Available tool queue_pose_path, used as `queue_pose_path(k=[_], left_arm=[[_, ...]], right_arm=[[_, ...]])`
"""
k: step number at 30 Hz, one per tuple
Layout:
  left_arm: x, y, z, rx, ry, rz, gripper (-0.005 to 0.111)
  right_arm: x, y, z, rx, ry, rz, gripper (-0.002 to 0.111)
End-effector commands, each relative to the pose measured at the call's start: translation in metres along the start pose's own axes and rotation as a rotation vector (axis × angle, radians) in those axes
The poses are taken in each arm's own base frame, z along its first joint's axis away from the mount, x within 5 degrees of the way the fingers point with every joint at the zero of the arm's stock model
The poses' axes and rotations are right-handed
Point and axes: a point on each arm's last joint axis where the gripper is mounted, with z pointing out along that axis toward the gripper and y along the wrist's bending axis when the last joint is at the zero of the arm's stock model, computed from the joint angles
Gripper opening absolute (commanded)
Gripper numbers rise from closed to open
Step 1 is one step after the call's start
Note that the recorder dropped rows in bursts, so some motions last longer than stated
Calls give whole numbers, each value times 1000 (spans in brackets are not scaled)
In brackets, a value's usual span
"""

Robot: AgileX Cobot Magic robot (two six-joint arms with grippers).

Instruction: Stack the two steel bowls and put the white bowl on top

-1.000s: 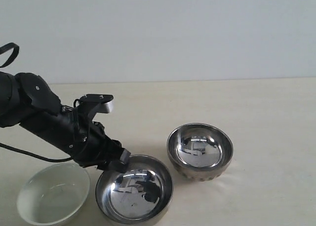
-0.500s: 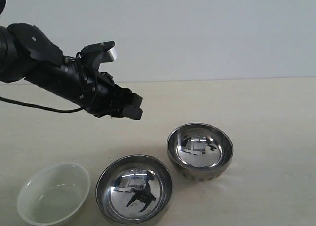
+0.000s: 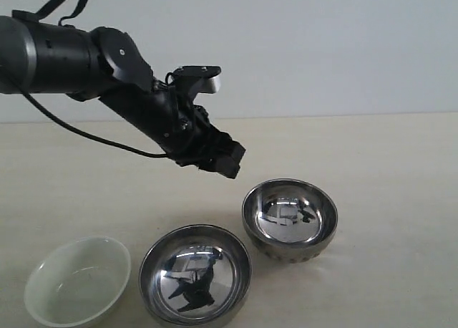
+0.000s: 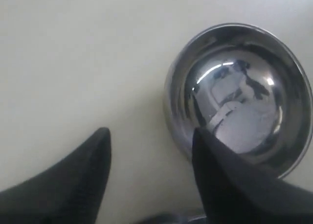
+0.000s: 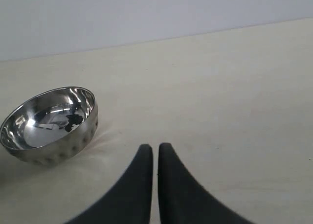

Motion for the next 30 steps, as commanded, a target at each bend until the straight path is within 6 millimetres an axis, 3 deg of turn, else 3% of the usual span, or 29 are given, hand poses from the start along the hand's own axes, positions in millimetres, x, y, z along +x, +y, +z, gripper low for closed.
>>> queue_pose_path(k=[1,9,20,25,30], left_arm=[[-8,-12,21,18,19,32,48],[6,-6,67,15,108,43,48],[14,-4,83,26,136,17,47],[12,-5,83,31,116,-2,19],[12,-5,83,32,111,-6,6]], right_arm=[[-1,0,0,2,-16,-8,0],[-1,0,0,2,-16,-8,0],[-1,0,0,2,-16,-8,0],[-1,0,0,2,-16,-8,0],[-1,0,0,2,-16,-8,0]])
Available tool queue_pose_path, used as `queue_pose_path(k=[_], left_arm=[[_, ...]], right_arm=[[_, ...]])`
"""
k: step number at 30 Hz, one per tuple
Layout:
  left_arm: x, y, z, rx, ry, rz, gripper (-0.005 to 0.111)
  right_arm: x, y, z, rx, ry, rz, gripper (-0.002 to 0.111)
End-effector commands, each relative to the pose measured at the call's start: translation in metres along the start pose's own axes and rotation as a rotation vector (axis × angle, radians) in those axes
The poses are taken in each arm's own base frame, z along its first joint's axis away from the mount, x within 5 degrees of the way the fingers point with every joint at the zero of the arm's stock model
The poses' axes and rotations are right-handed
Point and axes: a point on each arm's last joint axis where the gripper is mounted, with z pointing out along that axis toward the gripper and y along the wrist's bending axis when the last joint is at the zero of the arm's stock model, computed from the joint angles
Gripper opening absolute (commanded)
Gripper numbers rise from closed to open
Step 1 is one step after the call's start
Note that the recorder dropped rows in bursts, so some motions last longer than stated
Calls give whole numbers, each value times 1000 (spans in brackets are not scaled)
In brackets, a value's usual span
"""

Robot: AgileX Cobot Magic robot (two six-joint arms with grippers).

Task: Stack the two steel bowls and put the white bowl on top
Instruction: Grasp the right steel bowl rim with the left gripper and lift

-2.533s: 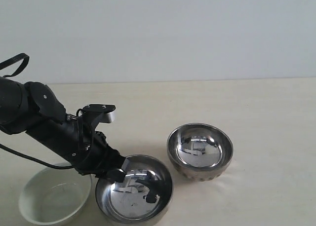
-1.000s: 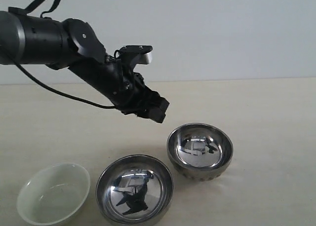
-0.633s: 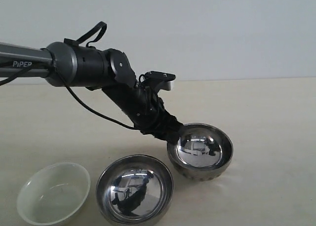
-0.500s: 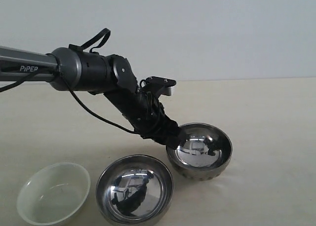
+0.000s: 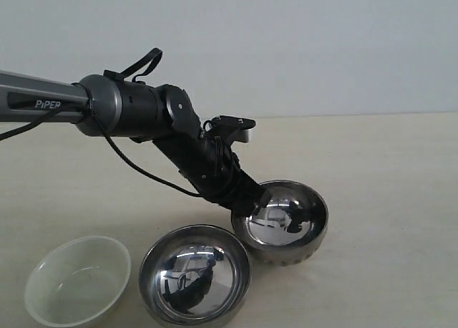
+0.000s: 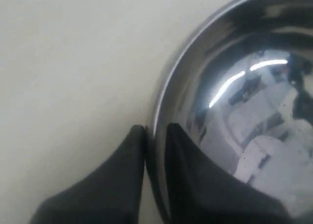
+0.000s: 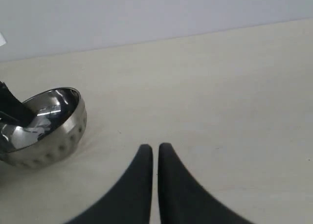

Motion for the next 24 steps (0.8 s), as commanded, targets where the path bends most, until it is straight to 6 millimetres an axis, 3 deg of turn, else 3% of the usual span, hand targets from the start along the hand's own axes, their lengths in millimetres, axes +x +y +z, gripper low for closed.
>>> queue_pose_path(k=[1,11,24], left_arm=[[-3,-3,-1,2,-20,-11,5],[-4,-3,-2,1,-27,-10,4],[-26,-15,-23,71,-72,-26,4]], right_arm=[[-1,0,0,2,-16,-6,0],[-1,0,0,2,-16,-6,0],[-1,0,0,2,-16,-6,0]])
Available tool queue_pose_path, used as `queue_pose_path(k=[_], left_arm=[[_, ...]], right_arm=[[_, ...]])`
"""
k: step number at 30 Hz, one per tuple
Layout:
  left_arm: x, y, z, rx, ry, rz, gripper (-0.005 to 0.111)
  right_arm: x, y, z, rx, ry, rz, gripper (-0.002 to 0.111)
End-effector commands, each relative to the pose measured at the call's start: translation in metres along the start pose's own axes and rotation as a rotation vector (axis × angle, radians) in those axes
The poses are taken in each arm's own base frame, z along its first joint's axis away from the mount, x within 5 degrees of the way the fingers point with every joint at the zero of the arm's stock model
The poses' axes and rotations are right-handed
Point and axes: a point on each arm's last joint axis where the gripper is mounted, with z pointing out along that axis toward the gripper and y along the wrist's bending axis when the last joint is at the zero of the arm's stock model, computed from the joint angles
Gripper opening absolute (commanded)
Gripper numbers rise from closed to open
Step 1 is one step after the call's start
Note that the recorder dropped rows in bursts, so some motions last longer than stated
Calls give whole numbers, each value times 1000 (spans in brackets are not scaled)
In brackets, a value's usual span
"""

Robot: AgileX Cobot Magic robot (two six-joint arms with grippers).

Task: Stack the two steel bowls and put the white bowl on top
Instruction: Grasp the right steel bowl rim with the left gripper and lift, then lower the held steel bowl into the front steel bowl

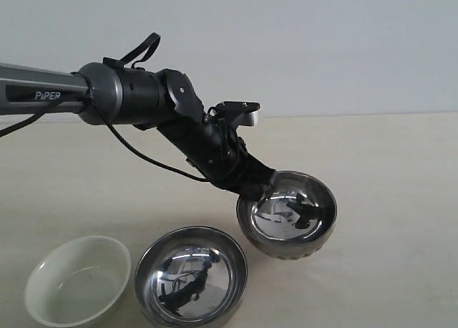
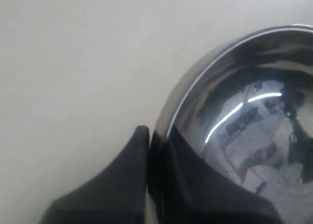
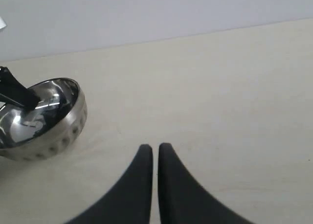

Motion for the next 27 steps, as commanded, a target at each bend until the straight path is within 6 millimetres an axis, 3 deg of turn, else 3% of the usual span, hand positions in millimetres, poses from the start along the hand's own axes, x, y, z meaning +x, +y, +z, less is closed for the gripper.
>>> queue_pose_path(k=[1,5,15,20,27], left_arm=[[-9,-10,-13,33,-23,-9,4],[-14,-17,-33,46,-38,7,4],[-16,-31,-112,4,-33,33,4],[-1,-32,-143,-50,-35,26,4],[35,-28,-165,-74,-9,25,4]], right_arm=[[-1,0,0,2,-16,-6,0],[-1,0,0,2,-16,-6,0],[-1,0,0,2,-16,-6,0],[-1,0,0,2,-16,-6,0],[-1,0,0,2,-16,-6,0]])
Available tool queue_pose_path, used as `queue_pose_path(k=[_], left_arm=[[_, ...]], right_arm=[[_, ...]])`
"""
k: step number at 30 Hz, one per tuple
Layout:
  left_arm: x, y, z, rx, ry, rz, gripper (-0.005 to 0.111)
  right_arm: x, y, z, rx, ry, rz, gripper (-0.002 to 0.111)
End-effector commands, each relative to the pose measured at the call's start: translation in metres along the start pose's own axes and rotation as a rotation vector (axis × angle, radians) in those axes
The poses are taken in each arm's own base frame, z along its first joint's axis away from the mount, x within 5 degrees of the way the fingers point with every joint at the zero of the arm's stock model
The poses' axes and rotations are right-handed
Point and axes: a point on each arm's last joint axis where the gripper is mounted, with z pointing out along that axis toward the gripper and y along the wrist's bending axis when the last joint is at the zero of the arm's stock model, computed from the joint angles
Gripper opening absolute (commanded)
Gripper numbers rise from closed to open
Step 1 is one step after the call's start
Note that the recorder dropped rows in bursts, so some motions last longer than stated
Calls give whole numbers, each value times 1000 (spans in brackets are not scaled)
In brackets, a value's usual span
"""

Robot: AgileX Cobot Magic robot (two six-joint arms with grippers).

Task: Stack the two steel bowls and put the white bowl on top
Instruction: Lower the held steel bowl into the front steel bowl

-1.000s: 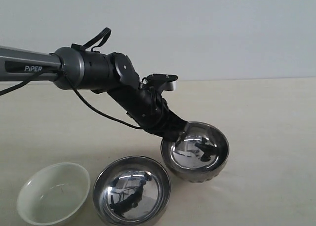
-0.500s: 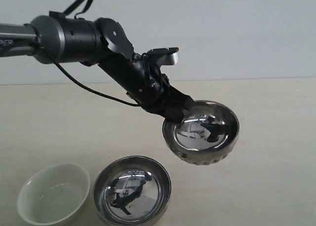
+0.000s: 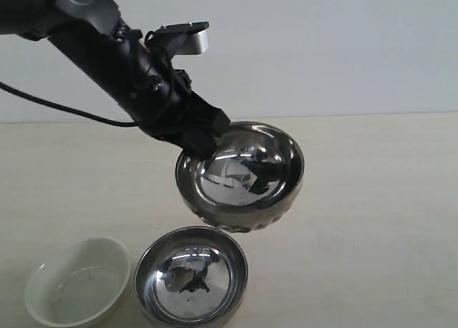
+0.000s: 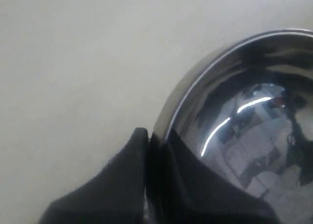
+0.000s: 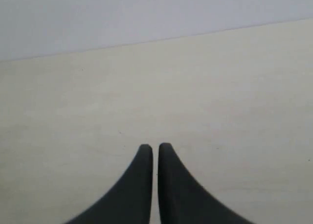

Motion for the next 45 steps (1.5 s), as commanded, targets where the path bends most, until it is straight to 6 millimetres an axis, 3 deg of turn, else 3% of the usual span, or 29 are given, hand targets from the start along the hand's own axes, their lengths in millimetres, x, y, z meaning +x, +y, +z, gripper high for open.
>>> queue_pose_path(k=[1,6,13,25,35,45], left_arm=[[22,9,-14,-24,8,-23,4],[53,31,-19,-52,41,-75,4],[76,43,0,-80,17,-143,4],[81,40,10,-22,11,-151,4],[87,50,40,-5,74,-194,4],[91,54,53,0,107,-209,4]], right_arm=[[-1,0,0,2,-16,-6,0],[-1,0,0,2,-16,-6,0],[-1,0,0,2,-16,-6,0],[-1,0,0,2,-16,-6,0],[-1,0,0,2,-16,-6,0],[-1,0,0,2,-16,-6,0]])
